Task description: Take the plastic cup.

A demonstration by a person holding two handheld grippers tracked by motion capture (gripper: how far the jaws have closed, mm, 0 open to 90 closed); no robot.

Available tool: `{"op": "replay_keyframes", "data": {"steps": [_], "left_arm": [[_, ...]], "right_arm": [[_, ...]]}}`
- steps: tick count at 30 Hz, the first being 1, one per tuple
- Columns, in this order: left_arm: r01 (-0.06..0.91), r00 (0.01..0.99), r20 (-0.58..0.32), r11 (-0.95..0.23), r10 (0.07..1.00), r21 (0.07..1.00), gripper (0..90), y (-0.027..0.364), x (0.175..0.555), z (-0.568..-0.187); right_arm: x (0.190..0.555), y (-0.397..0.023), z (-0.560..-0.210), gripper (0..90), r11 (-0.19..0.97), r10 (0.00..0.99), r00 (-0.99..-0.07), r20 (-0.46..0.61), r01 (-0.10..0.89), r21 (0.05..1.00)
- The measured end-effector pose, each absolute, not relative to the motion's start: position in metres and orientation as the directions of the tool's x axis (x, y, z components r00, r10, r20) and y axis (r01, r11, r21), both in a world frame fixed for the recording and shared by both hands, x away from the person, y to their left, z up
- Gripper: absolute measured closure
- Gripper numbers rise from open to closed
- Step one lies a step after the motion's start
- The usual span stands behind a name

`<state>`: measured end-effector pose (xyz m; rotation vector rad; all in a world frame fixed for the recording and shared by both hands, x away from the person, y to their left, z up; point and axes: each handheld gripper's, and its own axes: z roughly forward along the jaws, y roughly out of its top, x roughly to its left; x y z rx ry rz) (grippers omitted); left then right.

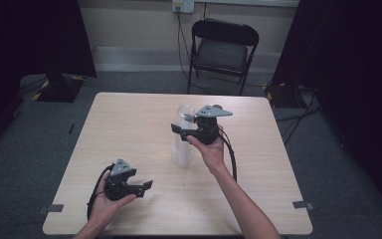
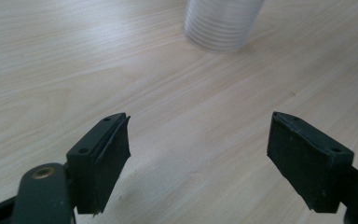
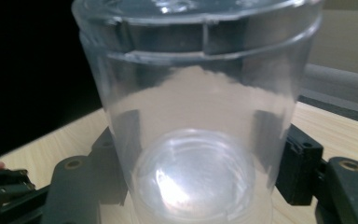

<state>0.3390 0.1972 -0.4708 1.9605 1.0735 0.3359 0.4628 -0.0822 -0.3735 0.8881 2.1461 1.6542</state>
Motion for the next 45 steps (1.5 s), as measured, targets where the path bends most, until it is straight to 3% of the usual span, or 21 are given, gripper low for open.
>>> {"op": "replay_keyframes", "data": {"steps": [45], "left_arm": [[0.561, 0.6, -0.153, -0.276, 0.785, 0.781, 20.7, 0.196, 0.339, -0.471]], "right_arm": [[0.447, -0.1, -0.339, 36.0, 0.062, 0.597, -0.781, 0.183, 0.272, 0.96]]}}
